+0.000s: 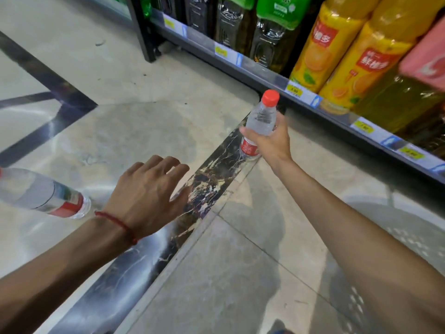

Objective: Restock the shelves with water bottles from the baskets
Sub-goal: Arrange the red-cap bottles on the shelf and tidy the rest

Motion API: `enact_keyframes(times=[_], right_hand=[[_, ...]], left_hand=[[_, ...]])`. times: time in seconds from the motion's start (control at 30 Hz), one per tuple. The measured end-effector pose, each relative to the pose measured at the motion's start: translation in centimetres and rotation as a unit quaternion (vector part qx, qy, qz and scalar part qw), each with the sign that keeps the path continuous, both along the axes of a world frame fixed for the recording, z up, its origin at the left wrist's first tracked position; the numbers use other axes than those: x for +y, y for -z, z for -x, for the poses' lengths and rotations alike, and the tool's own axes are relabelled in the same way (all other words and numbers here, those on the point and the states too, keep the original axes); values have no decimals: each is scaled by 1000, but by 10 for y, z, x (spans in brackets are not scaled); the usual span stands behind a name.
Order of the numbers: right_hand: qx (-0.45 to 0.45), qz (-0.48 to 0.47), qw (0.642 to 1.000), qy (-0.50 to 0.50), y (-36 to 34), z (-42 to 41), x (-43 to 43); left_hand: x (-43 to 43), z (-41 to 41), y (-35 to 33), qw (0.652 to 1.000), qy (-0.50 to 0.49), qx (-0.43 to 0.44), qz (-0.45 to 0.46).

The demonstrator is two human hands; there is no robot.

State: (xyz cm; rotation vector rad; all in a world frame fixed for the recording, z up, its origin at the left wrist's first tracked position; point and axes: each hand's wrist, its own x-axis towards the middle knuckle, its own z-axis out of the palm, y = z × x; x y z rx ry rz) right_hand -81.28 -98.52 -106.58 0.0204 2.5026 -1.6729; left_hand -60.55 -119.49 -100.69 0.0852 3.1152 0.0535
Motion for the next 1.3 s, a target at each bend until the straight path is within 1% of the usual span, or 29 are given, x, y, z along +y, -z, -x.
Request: enact_keyframes(times=[0.1,0.23,0.37,0.53,0.63,0.7,0.77,0.83,0.87,0.93,0.97,1.0,1.1,1.17,1.2,1.23,1.3], right_hand=[[-6,0,1000,-2,8,9,-4],[22,-20,1000,-6,2,-9,-3],[34,-27,998,-42,-6,-45,-2],[22,-14,994,-105,-21,-87,-23],[27,-11,988,-155,-29,-109,-43],[26,-12,984,-176,-32,-123,-58],[25,-3,981,-190,-34,-136,-71],[27,-1,980,-199,-36,-147,-84],[28,5,978,-205,-38,-151,-90],[30,15,976,-216,-39,-158,-103],[33,16,974,-223,-39,-162,-109],[36,16,973,-228,-38,-165,-114],[40,7,967,-251,-38,-172,-130],[39,9,961,-272,-38,-175,-136],[42,12,959,-279,-37,-177,-138],[46,13,958,-283,-36,-180,-138],[48,11,956,-288,-33,-183,-138]], left_hand=[[0,-1,3,1000,-10,-2,5],[1,0,7,1000,-23,19,-2],[4,-5,6,999,-33,34,-12],[-12,-25,0,998,-41,43,-2],[-25,-45,-3,996,-72,48,1],[-31,-63,-7,992,-106,67,-26],[-37,-85,-8,981,-151,106,-67],[-46,-110,-4,955,-214,162,-124],[-51,-121,-1,932,-261,190,-165],[-62,-139,7,860,-368,236,-265],[-67,-143,11,821,-414,249,-305],[-73,-145,15,789,-448,256,-334],[-95,-139,30,728,-494,259,-400],[-115,-130,41,700,-506,262,-431],[-124,-125,45,693,-505,262,-443],[-132,-119,48,692,-499,258,-454],[-141,-108,52,707,-479,239,-462]])
